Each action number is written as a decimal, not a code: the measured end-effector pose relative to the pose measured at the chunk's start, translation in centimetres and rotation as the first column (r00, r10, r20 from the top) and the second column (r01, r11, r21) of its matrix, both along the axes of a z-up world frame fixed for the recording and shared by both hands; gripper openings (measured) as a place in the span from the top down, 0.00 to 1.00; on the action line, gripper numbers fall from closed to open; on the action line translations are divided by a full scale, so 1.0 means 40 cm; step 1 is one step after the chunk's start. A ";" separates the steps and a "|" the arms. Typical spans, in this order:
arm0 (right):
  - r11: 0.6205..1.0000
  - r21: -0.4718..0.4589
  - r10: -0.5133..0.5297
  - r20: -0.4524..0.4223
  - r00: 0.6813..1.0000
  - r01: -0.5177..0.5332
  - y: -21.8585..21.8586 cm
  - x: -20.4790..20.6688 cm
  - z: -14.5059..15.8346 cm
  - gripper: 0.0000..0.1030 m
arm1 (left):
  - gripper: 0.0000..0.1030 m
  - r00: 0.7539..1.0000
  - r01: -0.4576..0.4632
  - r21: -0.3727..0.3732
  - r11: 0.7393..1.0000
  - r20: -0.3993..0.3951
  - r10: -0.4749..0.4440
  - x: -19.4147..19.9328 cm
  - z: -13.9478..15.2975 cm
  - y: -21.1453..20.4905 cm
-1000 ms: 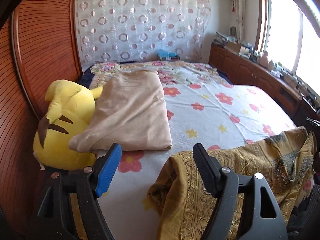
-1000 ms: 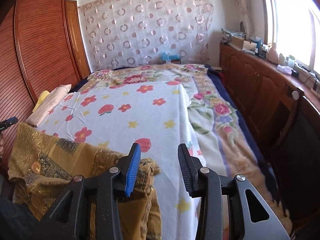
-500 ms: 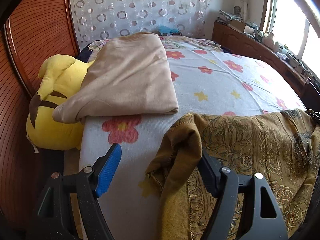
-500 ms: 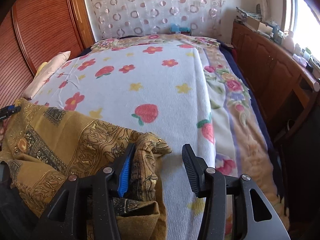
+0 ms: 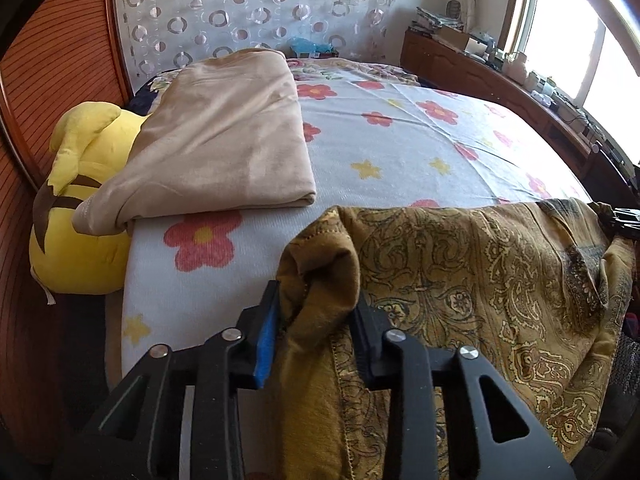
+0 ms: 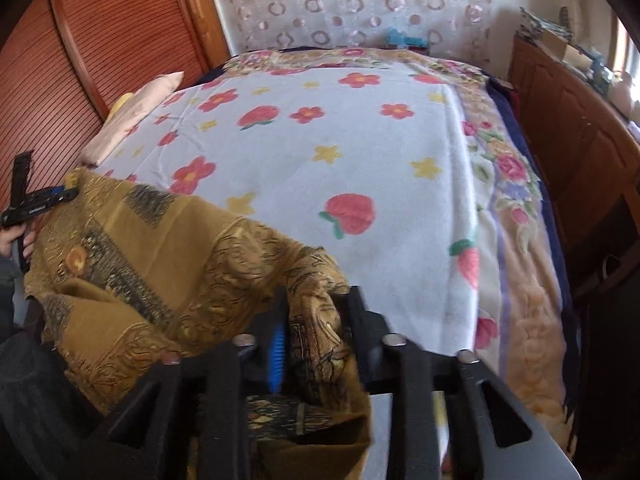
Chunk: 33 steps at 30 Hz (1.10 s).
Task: Fold small clothes
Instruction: 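Grasp the golden-brown shirt edge with both grippers, then lift the shirt high off the bed with both grippers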
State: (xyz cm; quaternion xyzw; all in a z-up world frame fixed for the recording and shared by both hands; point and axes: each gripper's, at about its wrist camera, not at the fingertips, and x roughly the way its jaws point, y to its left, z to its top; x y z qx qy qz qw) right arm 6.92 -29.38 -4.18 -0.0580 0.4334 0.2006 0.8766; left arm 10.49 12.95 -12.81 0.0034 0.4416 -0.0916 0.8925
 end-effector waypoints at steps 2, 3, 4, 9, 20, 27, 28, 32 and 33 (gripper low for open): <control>1.000 -0.019 0.014 0.016 1.000 -0.014 0.010 -0.017 -0.003 0.86 | 0.88 1.000 0.007 -0.004 1.000 0.021 -0.007 -0.023 0.009 -0.007; 1.000 -0.017 0.014 0.030 0.999 -0.013 0.009 -0.023 -0.003 0.88 | 0.89 0.999 0.008 -0.018 1.000 0.037 -0.008 -0.038 0.019 -0.006; 1.000 -0.010 0.011 0.049 0.999 -0.011 0.004 -0.028 0.002 0.89 | 0.90 0.998 0.012 -0.037 0.999 0.066 -0.010 -0.058 0.037 -0.007; 0.995 0.098 -0.005 0.181 0.983 -0.013 -0.030 -0.127 0.105 0.90 | 0.91 0.970 0.017 -0.117 0.993 0.242 0.012 -0.174 0.182 0.001; 0.995 0.057 0.046 0.444 0.895 -0.080 -0.023 -0.325 0.431 0.91 | 0.92 0.844 0.049 -0.156 0.987 0.534 0.042 -0.348 0.477 0.015; 0.995 0.021 0.068 0.616 0.785 -0.102 -0.020 -0.429 0.643 0.91 | 0.92 0.728 0.045 -0.139 0.989 0.682 0.063 -0.379 0.660 0.049; 0.995 0.019 0.063 0.639 0.767 -0.098 -0.020 -0.444 0.668 0.91 | 0.92 0.714 0.039 -0.131 0.991 0.698 0.064 -0.377 0.684 0.054; 0.996 0.011 0.059 0.698 0.713 -0.094 -0.021 -0.474 0.747 0.91 | 0.92 0.675 0.007 -0.121 0.993 0.733 0.084 -0.334 0.751 0.083; 0.996 0.014 0.053 0.704 0.708 -0.089 -0.022 -0.469 0.756 0.91 | 0.92 0.674 -0.001 -0.121 0.993 0.733 0.090 -0.321 0.758 0.088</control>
